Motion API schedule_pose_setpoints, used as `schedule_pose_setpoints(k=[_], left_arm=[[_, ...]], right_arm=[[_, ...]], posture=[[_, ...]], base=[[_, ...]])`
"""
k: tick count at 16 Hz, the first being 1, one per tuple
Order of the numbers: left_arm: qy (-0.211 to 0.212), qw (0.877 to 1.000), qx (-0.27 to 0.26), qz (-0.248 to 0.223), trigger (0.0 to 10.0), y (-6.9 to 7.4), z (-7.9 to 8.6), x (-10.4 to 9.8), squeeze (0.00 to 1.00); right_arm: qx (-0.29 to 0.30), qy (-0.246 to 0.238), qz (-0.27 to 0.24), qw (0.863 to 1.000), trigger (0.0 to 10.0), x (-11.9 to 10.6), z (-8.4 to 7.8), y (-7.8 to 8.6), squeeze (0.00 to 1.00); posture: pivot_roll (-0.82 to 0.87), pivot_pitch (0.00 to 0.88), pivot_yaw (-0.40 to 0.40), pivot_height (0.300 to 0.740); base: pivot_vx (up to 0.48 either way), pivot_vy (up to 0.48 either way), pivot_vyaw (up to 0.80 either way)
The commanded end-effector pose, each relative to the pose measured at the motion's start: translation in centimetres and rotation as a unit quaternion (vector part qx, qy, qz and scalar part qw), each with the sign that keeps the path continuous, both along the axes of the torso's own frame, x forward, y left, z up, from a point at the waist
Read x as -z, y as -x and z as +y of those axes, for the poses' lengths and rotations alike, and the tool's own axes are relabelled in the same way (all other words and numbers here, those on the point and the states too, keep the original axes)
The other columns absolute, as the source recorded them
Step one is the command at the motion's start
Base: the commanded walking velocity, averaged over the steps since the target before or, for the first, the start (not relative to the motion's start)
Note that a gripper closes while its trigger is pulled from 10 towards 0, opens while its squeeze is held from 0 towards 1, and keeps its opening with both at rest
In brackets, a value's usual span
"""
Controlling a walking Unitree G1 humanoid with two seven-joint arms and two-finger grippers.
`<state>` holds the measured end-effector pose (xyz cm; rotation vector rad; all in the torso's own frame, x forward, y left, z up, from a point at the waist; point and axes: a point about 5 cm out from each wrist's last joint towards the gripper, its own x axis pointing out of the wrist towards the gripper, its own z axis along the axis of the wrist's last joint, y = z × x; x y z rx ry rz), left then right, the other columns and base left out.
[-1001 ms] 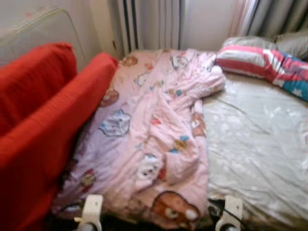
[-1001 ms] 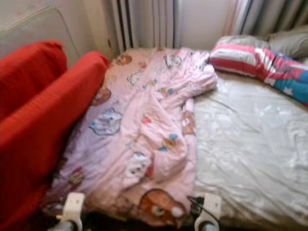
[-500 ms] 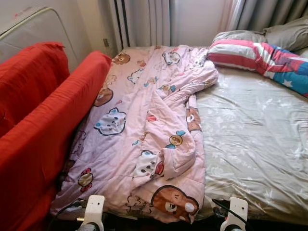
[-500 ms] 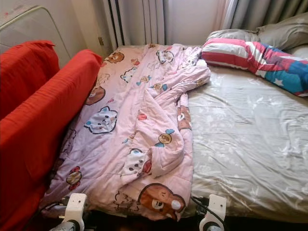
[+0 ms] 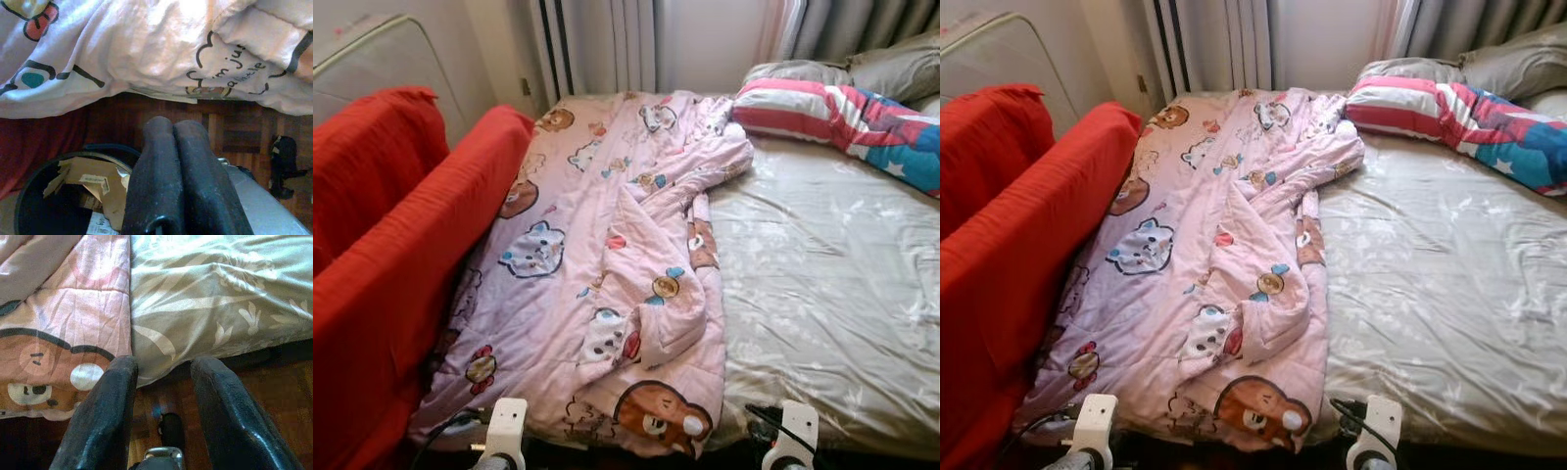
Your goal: Clean up the room
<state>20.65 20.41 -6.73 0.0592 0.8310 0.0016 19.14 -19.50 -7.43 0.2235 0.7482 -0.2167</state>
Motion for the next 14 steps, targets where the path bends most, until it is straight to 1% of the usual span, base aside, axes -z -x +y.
schedule_pose_setpoints(k=[1,5,6,7,9,10,14], left_arm=[[-0.005,1.0,-0.009,0.012,10.0,0.7,0.8,0.3,0.0],[-0.004,1.0,-0.006,0.008,10.0,0.5,0.6,0.2,0.0],[-0.002,1.0,-0.004,0.006,10.0,0.3,0.4,0.1,0.0],[-0.001,1.0,-0.003,0.004,10.0,0.3,0.3,0.1,0.0],[0.002,1.0,-0.002,0.001,10.0,0.1,0.1,0.0,0.0],[0.003,1.0,0.0,0.0,10.0,0.1,0.0,0.0,0.0],[0.004,1.0,0.008,-0.003,10.0,0.1,-0.2,0.0,0.0]], right_arm=[[-0.001,-0.005,0.0,1.0,10.0,0.1,0.3,0.1,0.0],[0.001,-0.007,-0.007,1.0,10.0,-0.1,0.3,-0.3,0.0],[0.013,-0.011,-0.014,1.0,10.0,-0.3,0.2,-0.6,0.0],[0.017,-0.014,-0.02,1.0,10.0,-0.5,0.1,-0.8,0.0],[0.022,-0.019,-0.044,0.999,10.0,-1.1,0.0,-1.9,0.0],[0.02,-0.021,-0.06,0.998,10.0,-1.7,0.0,-2.7,0.0],[0.012,-0.032,-0.107,0.994,10.0,-3.4,0.4,-5.2,0.0]], posture=[[0.02,0.086,0.055,0.74],[0.02,0.088,0.055,0.74],[0.02,0.089,0.056,0.74],[0.02,0.089,0.056,0.74],[0.02,0.091,0.056,0.74],[0.02,0.094,0.056,0.74],[0.02,0.113,0.053,0.74]], base=[[0.281,0.0,0.0],[0.279,0.0,0.0],[0.277,0.0,0.0],[0.0,0.0,0.0],[0.0,0.0,0.0],[0.0,0.0,0.0],[0.0,0.0,0.0]])
